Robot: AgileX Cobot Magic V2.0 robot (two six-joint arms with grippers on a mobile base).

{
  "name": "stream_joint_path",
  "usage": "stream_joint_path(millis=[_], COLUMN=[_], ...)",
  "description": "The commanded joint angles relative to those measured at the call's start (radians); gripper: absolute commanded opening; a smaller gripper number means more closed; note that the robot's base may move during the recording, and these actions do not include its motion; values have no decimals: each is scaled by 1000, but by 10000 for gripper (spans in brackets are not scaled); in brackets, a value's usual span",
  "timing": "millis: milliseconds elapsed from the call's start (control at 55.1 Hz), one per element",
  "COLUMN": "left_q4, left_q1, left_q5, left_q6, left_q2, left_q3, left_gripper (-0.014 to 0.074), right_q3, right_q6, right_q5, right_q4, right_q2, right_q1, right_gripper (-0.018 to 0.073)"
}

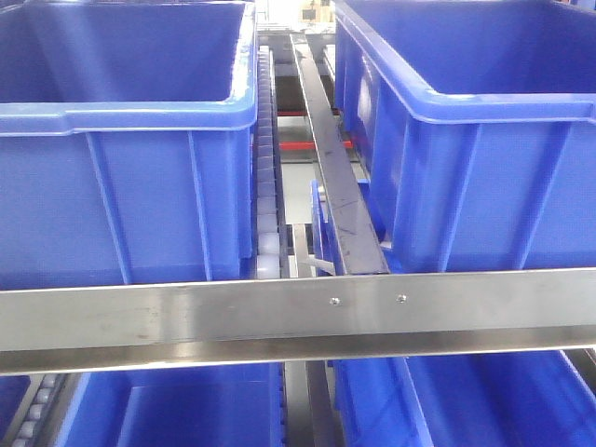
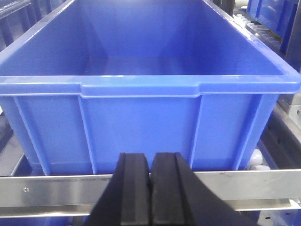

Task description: Pick and sort blue part to right shelf

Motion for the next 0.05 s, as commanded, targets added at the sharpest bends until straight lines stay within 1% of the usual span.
stream_joint_path(millis=[0,36], left_q4=[-10,-10], left_q1=[3,3], left_q5=[-87,-87], left_q6=[1,1], left_q2=[-27,-27], left_q3=[37,37], left_gripper=[124,124], right_q3=[-8,-8], right_q6=[2,2], right_q5=[-96,-96], right_q4=[5,5], right_q2=[-18,-18], right_q1=[-8,-8], right_gripper=[49,49])
